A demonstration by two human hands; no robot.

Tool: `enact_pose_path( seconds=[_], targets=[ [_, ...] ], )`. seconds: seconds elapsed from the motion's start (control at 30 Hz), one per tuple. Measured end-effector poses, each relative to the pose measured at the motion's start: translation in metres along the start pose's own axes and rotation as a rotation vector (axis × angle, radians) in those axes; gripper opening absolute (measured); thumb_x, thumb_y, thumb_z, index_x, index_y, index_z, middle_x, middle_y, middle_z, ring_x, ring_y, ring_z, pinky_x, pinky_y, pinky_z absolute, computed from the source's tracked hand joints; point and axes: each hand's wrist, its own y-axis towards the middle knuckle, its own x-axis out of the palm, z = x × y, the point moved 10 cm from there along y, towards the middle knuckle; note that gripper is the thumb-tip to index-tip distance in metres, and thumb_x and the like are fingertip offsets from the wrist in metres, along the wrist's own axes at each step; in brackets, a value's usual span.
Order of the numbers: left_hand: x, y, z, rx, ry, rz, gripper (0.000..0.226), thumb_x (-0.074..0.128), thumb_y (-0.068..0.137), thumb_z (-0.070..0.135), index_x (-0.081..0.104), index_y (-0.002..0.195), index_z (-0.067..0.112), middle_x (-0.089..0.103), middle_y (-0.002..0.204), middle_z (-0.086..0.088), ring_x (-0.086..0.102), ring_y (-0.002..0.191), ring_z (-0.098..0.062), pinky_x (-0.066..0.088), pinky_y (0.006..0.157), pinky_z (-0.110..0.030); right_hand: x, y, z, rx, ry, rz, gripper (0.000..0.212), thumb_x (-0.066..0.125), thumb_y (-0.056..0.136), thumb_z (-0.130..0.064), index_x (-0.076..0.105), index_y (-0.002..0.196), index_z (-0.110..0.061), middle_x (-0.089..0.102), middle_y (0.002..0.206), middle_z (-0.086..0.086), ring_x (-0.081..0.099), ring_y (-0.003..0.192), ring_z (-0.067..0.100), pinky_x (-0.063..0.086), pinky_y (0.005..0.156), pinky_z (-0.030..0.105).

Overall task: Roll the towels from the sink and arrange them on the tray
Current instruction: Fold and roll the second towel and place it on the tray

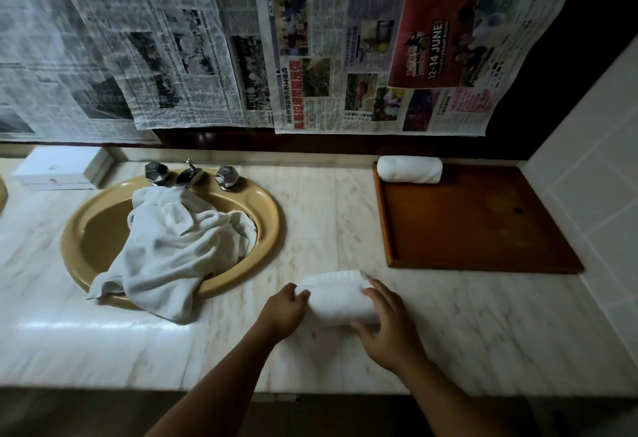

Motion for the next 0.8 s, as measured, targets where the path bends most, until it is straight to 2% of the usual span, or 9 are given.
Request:
enact_pose_path(
  seconds=[0.1,0.23,0.3,0.37,0.4,0.47,0.57,0.67,0.8],
  targets=[
    [-0.003,0.005,0.003,-0.046,-0.007,-0.012,0.046,0.041,0.104,0.049,0.059,0.120,0.010,0.063,0.128,-0.017,0.057,0.119,-0.034,0.044,0.094,-0.035,0.006,0.002,0.009,0.037,-0.133,-0.129,0.079,0.074,0.084,-0.038,0.032,0.151,-0.034,0.031,0.159,-0.012,0.032,0.142,0.010,0.037,0.117,0.037],
    [-0.012,0.009,0.010,-0.034,0.119,0.085,0.041,0.038,0.104,0.050,0.057,0.113,0.014,0.067,0.117,-0.018,0.061,0.112,-0.037,0.048,0.089,-0.040,0.002,0.020,0.009,0.109,-0.158,-0.224,0.074,0.071,0.088,-0.032,0.033,0.152,-0.033,0.037,0.156,-0.011,0.039,0.136,0.014,0.039,0.114,0.033],
    [-0.032,0.003,0.034,0.168,0.272,0.319,0.026,0.048,0.101,0.040,0.060,0.109,0.018,0.067,0.109,-0.010,0.062,0.104,-0.034,0.051,0.080,-0.041,0.003,0.032,0.009,0.132,-0.149,-0.288,0.070,0.070,0.087,-0.035,0.037,0.149,-0.034,0.041,0.152,-0.011,0.044,0.132,0.016,0.042,0.111,0.034],
    [-0.030,-0.012,0.067,0.498,0.415,0.427,0.018,0.059,0.094,0.029,0.065,0.108,0.020,0.066,0.107,-0.003,0.061,0.097,-0.030,0.052,0.074,-0.041,0.004,0.043,0.011,0.163,-0.133,-0.346,0.068,0.071,0.085,-0.041,0.041,0.145,-0.036,0.045,0.149,-0.012,0.048,0.129,0.016,0.044,0.108,0.035],
    [-0.020,-0.020,0.078,0.641,0.482,0.396,0.023,0.061,0.092,0.030,0.066,0.112,0.020,0.066,0.111,-0.001,0.061,0.099,-0.029,0.052,0.076,-0.040,0.003,0.048,0.012,0.175,-0.124,-0.366,0.067,0.072,0.083,-0.044,0.043,0.144,-0.037,0.048,0.147,-0.012,0.050,0.127,0.016,0.045,0.107,0.034],
    [0.001,-0.028,0.080,0.744,0.583,0.281,0.048,0.060,0.091,0.048,0.061,0.130,0.020,0.064,0.128,0.000,0.060,0.114,-0.026,0.052,0.089,-0.039,0.003,0.056,0.011,0.198,-0.120,-0.415,0.068,0.073,0.083,-0.045,0.046,0.143,-0.034,0.050,0.145,-0.010,0.051,0.126,0.017,0.044,0.106,0.033],
    [0.012,-0.023,0.064,0.652,0.693,0.180,0.086,0.062,0.081,0.065,0.043,0.150,0.018,0.054,0.146,-0.001,0.051,0.131,-0.025,0.048,0.104,-0.041,0.003,0.068,0.005,0.204,-0.120,-0.483,0.065,0.071,0.086,-0.045,0.047,0.144,-0.028,0.051,0.146,-0.004,0.051,0.128,0.021,0.041,0.106,0.032],
    [0.013,-0.013,0.066,0.583,0.770,0.172,0.089,0.067,0.074,0.061,0.042,0.148,0.018,0.054,0.142,-0.001,0.055,0.127,-0.026,0.045,0.104,-0.045,0.002,0.076,0.004,0.207,-0.106,-0.538,0.060,0.068,0.090,-0.045,0.049,0.144,-0.025,0.053,0.146,0.001,0.051,0.128,0.023,0.040,0.104,0.032],
    [0.014,-0.001,0.074,0.510,0.831,0.161,0.085,0.072,0.064,0.053,0.048,0.137,0.019,0.059,0.128,0.002,0.059,0.111,-0.026,0.045,0.096,-0.046,0.000,0.081,0.007,0.245,-0.064,-0.572,0.064,0.065,0.093,-0.046,0.041,0.149,-0.029,0.047,0.152,0.002,0.048,0.133,0.025,0.038,0.105,0.032]
  ],
)
